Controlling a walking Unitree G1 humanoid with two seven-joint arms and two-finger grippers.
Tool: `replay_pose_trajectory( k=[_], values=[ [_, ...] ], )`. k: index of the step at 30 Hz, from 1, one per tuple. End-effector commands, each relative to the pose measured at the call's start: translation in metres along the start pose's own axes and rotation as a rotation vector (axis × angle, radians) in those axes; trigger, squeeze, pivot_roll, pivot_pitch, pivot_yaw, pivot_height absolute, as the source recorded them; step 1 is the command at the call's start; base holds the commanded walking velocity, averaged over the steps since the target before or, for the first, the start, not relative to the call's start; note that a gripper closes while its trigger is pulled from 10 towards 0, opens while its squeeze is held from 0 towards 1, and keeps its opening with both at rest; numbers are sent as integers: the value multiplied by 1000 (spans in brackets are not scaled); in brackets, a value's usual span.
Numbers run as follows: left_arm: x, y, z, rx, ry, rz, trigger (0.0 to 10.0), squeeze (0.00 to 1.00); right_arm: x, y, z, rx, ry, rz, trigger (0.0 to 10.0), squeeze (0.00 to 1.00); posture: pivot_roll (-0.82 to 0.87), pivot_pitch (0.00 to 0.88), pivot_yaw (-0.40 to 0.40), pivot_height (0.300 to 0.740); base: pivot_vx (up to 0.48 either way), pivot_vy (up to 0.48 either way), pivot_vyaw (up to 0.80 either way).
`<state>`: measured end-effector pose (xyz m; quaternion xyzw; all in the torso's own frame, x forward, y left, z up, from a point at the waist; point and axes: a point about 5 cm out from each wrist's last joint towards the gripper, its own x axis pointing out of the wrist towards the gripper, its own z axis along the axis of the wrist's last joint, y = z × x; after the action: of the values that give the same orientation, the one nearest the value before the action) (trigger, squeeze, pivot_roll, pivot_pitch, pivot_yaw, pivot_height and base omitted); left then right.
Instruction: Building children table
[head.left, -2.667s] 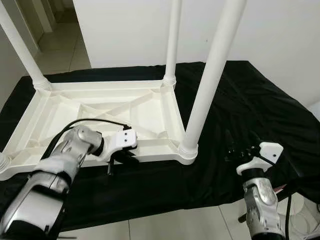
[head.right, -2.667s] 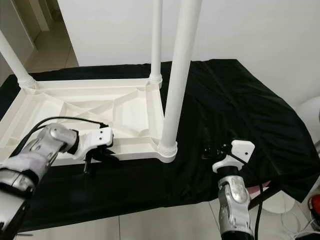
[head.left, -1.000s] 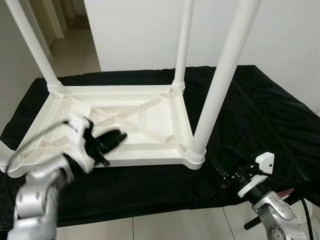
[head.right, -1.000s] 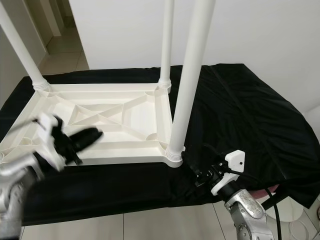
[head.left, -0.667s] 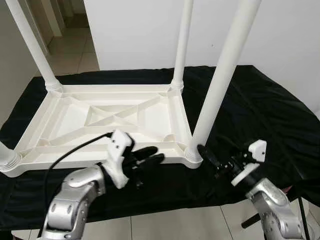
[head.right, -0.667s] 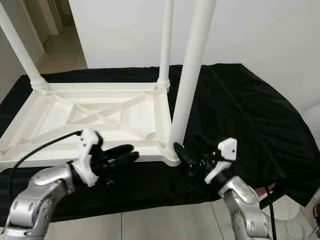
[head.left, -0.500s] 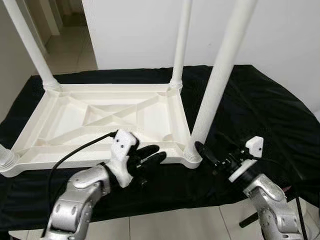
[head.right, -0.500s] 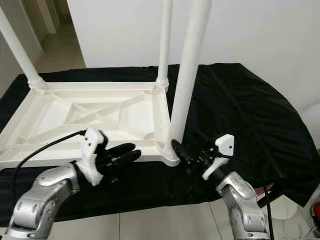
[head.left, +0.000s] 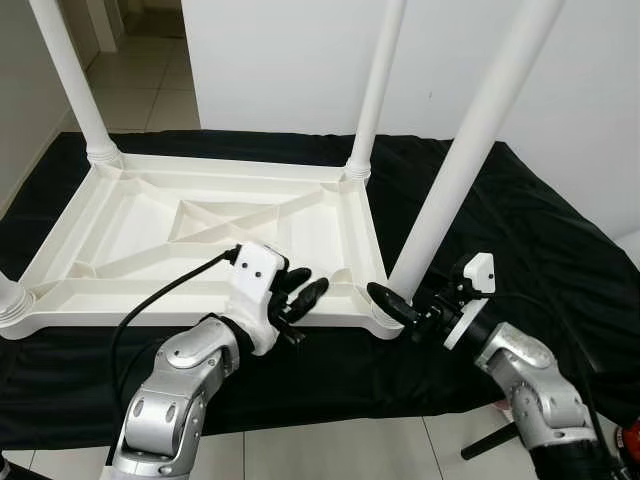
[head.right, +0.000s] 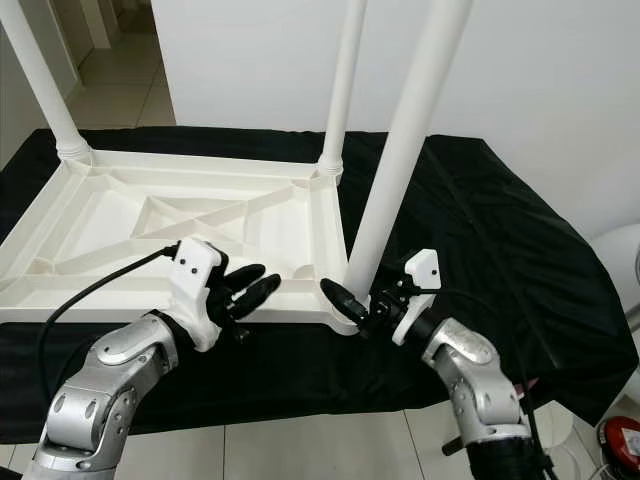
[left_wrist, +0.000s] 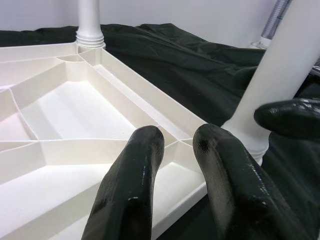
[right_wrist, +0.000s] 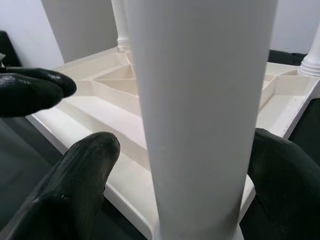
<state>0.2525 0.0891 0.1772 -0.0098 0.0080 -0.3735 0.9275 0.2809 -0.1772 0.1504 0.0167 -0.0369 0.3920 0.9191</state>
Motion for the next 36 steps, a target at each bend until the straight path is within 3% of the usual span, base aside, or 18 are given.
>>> replay_pose_trajectory(
  k=[1,7,11,13,14,15,16,17,18,25,26,27,28,33,36],
  values=[
    [4,-6,3,16,-4,-23,10000,0,-1,-6,-1,-4,20,-2,10000,0,-10,0,-82,740,0,0,0],
    [10,-11,1,80,11,-55,10000,0,6,-19,2,-41,25,-10,10000,0,-19,0,-79,740,0,0,0],
    [14,-23,-7,152,47,-112,10000,0,14,-27,5,-57,31,-5,10000,0,-21,0,-84,740,0,0,0],
    [14,-27,-8,133,47,-147,10000,0,15,-27,4,-53,38,3,9922,0,-17,0,-86,740,0,0,0],
    [13,-30,-7,144,43,-157,10000,0,15,-27,1,-44,51,17,4431,0,-16,0,-87,740,0,0,0],
    [13,-30,-7,144,43,-157,10000,0,15,-27,1,-44,51,17,4431,0,-16,0,-87,740,0,0,0],
    [13,-32,-7,146,47,-164,10000,0,15,-26,-1,-37,62,32,3529,0,-11,0,-90,740,0,0,0],
    [13,-32,-7,146,47,-164,10000,0,15,-26,-1,-37,62,32,3529,0,-11,0,-90,740,0,0,0],
    [11,-35,-7,152,48,-204,10000,0,16,-26,-6,-22,75,47,0,0,-4,0,-92,740,0,0,0],
    [11,-33,-7,184,49,-207,10000,0,18,-23,-19,-9,116,69,0,0,2,0,-84,740,0,0,0],
    [13,-30,-6,204,44,-189,10000,0,19,-21,-26,-4,133,61,2275,0,0,0,-80,740,0,0,0],
    [13,-30,-6,204,44,-189,10000,0,19,-21,-26,-4,133,61,2275,0,0,0,-80,740,0,0,0],
    [15,-28,-6,207,42,-177,10000,0,20,-18,-29,7,141,49,9647,0,-1,0,-81,740,0,0,0],
    [16,-28,-4,205,35,-169,10000,0,21,-17,-30,24,134,22,10000,0,-3,0,-79,740,0,0,0],
    [19,-30,-4,199,27,-164,10000,0,26,-17,-30,41,133,-112,10000,0,-10,0,-82,740,0,0,0]
  ],
)
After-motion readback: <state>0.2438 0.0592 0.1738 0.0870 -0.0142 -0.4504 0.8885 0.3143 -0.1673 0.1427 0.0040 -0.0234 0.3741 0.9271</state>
